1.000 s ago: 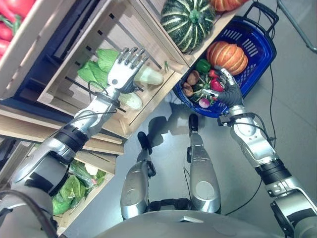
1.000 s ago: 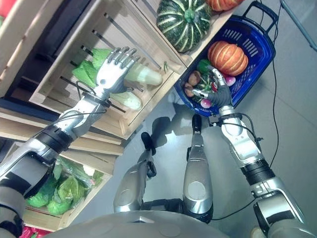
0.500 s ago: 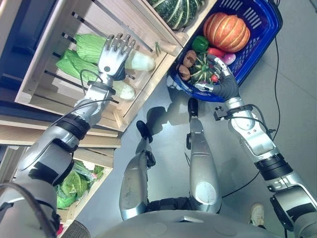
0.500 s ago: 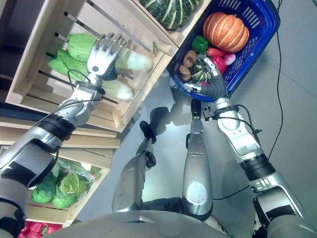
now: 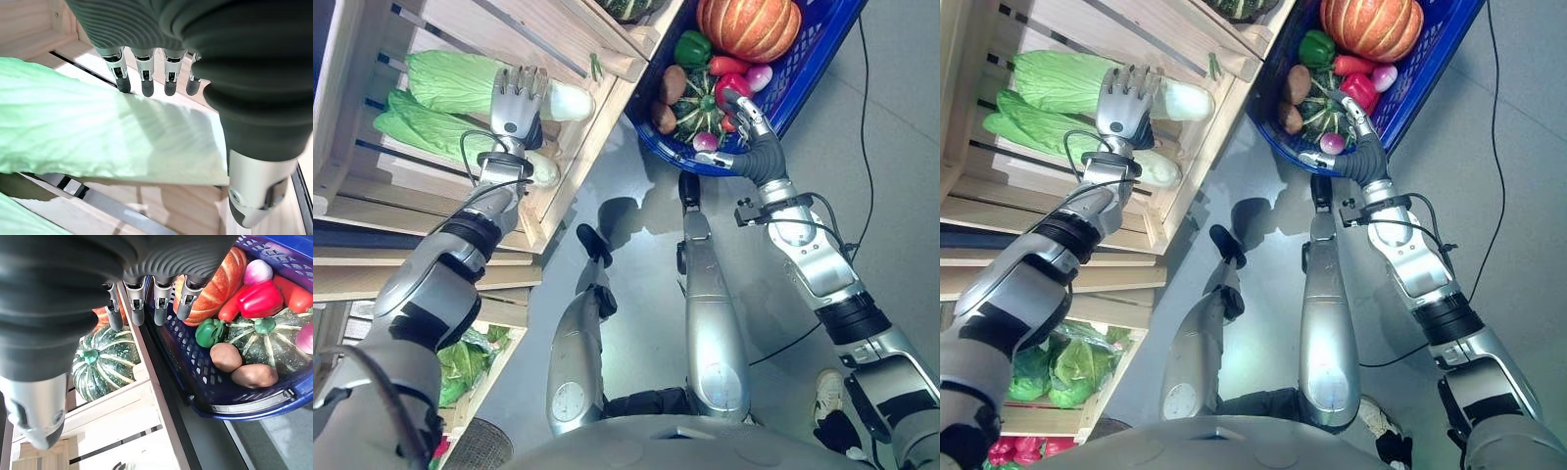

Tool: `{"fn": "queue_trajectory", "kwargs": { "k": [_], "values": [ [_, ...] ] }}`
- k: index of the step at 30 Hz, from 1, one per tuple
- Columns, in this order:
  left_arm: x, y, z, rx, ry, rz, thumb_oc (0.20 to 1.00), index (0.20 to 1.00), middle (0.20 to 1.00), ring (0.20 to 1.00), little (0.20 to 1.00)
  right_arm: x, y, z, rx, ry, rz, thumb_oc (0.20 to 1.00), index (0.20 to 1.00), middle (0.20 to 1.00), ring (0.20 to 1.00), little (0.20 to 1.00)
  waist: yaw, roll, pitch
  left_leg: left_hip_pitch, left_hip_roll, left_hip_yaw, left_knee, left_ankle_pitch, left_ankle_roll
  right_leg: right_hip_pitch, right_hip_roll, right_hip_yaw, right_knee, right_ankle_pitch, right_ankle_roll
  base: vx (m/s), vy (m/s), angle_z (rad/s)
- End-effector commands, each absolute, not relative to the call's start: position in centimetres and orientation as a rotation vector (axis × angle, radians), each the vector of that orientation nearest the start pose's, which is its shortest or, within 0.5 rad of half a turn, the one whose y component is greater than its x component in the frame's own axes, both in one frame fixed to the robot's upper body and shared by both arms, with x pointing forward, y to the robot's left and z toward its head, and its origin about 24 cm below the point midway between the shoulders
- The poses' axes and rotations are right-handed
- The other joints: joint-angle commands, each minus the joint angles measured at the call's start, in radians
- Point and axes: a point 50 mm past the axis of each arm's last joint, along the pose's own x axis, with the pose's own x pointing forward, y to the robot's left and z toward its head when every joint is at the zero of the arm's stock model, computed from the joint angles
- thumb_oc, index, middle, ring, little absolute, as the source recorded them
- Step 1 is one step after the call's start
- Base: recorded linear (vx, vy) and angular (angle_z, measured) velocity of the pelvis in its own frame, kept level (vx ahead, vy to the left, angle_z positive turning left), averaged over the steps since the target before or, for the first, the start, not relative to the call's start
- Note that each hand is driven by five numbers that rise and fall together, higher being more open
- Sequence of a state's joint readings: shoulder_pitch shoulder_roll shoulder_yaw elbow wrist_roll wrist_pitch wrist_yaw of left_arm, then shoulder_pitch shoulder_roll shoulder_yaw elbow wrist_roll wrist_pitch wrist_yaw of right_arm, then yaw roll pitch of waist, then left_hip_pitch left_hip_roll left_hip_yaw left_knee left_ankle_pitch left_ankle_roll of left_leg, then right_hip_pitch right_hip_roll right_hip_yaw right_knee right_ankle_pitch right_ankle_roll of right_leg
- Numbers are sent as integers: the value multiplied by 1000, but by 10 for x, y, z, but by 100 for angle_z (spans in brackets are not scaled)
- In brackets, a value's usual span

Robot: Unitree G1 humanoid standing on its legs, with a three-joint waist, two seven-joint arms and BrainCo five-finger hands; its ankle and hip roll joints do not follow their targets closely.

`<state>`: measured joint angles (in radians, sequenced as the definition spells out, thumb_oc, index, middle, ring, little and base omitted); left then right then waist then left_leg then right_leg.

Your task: Pick up fruits and vegetables into the basket

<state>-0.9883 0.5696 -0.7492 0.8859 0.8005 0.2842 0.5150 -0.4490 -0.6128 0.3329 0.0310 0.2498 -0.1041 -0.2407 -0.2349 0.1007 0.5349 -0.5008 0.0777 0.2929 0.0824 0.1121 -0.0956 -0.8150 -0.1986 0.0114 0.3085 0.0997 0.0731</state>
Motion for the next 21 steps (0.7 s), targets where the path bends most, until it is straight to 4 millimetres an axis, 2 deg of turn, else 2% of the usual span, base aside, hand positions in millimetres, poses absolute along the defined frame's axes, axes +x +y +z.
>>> {"fn": "queue_trajectory", "kwargs": {
  "k": [1, 10, 21],
  "values": [
    [396, 231, 175, 1928, -246, 518, 1000, 1000, 1000, 1000, 1000, 303, -157, 178, -345, -543, 151, 1000, 1000, 1000, 1000, 1000, -50, 0, -15, -152, 58, -36, 209, -10, -45, 3, 22, -4, 86, -51, 21, 48, -4, 0],
    [396, 243, 185, 2007, -166, 604, 1000, 1000, 1000, 1000, 1000, 306, -156, 178, -328, -545, 134, 1000, 1000, 1000, 1000, 1000, -58, -3, -15, -208, 64, -43, 263, -26, -44, -54, 31, 12, 136, -65, 14, 42, -12, 1],
    [397, 253, 196, 1983, -110, 682, 1000, 1000, 1000, 1000, 1000, 309, -150, 176, -303, -548, 129, 1000, 1000, 1000, 1000, 1000, -60, -17, -15, -263, 73, -60, 311, -41, -42, -104, 43, 25, 176, -75, 5, 17, -12, 0]
  ]
}}
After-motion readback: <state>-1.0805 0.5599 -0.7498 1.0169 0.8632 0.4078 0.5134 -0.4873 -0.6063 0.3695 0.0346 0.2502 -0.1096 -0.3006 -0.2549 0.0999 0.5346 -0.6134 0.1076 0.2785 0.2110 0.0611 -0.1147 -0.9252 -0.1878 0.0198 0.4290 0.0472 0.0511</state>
